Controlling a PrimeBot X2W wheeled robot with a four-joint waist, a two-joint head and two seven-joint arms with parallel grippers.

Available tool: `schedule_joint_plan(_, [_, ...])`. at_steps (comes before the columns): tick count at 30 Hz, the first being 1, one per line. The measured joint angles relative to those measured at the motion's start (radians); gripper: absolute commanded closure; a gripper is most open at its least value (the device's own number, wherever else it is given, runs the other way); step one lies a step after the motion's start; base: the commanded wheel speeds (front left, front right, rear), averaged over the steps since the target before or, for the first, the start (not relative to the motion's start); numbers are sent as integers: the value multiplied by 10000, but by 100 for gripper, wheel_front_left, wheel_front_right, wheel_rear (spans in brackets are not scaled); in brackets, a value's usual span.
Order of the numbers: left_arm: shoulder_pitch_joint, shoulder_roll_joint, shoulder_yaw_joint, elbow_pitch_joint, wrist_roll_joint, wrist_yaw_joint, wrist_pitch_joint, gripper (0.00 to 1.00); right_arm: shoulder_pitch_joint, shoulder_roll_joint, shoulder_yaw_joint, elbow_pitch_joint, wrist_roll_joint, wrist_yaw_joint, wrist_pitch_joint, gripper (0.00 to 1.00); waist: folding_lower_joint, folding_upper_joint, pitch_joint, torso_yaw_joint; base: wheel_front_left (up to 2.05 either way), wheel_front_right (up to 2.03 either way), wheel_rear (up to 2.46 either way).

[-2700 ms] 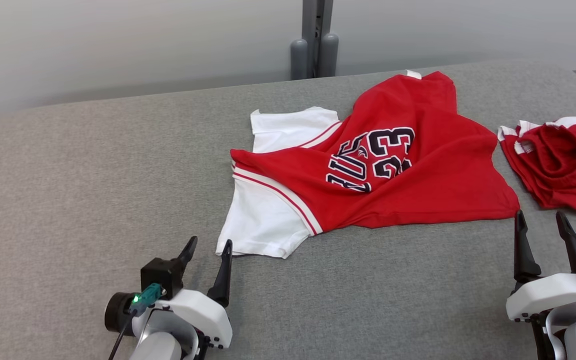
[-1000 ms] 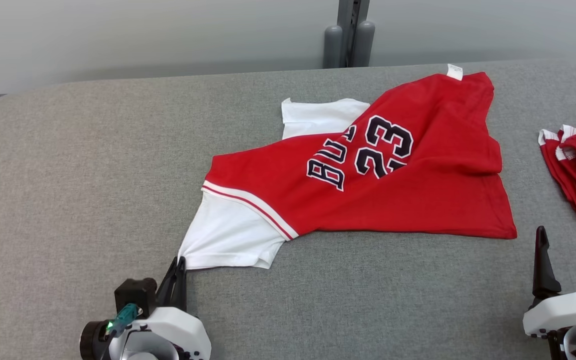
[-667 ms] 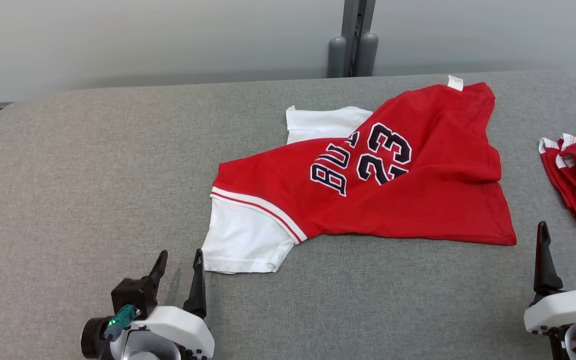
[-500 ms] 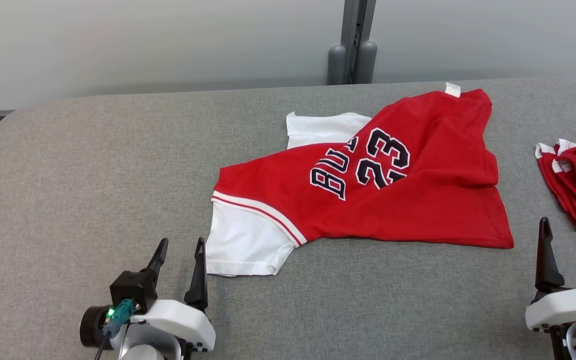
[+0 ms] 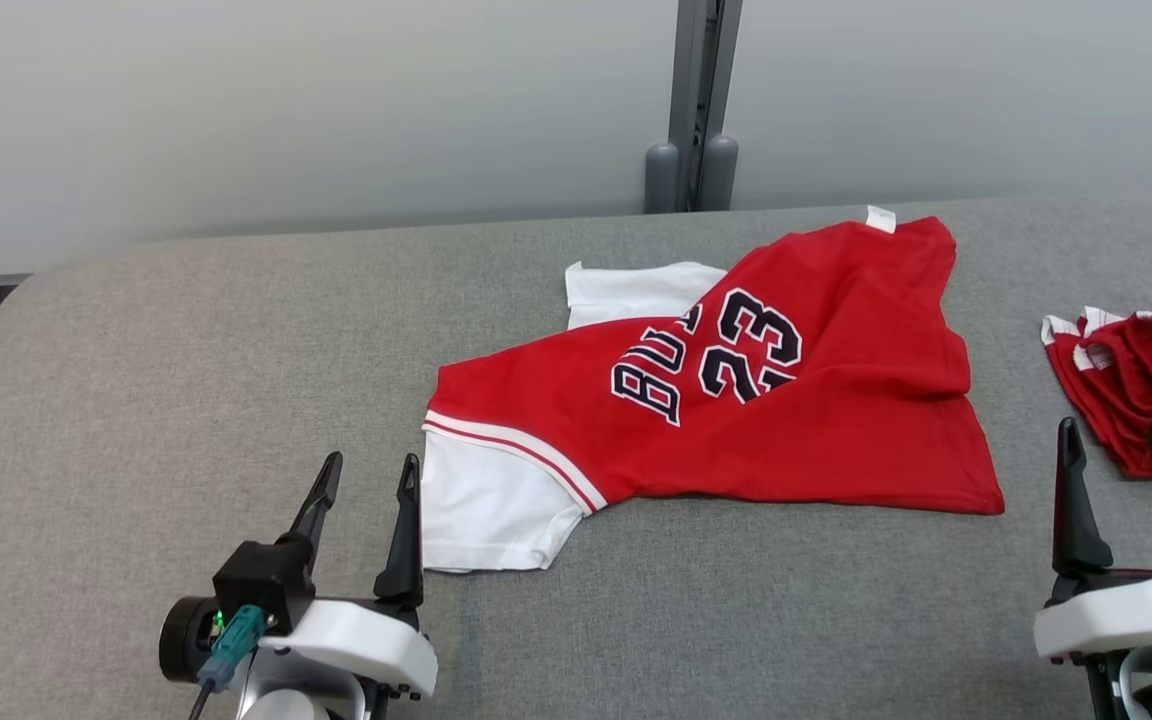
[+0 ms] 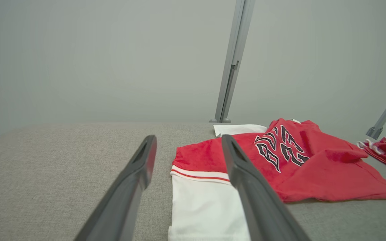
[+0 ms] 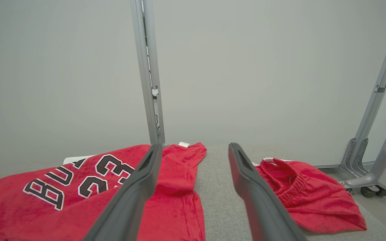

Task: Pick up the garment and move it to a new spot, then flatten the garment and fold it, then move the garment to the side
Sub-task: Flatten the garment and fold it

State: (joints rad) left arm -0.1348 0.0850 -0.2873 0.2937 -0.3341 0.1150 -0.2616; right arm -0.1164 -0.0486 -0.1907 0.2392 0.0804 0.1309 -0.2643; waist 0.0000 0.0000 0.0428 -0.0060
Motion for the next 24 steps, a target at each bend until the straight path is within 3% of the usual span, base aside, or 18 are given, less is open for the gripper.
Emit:
schedule_joint_plan(8, [737,-161,454,-343,199,-46,0,0,644,-2,466,-428,326,0,2,0,0,0,-370,-6,0,0,0])
schedule_joint_plan(24, [1104,-332,594,-441,466,-98,0,0,647,2,1469,84,685,0,2,0,0,0,-530,168,0,0,0])
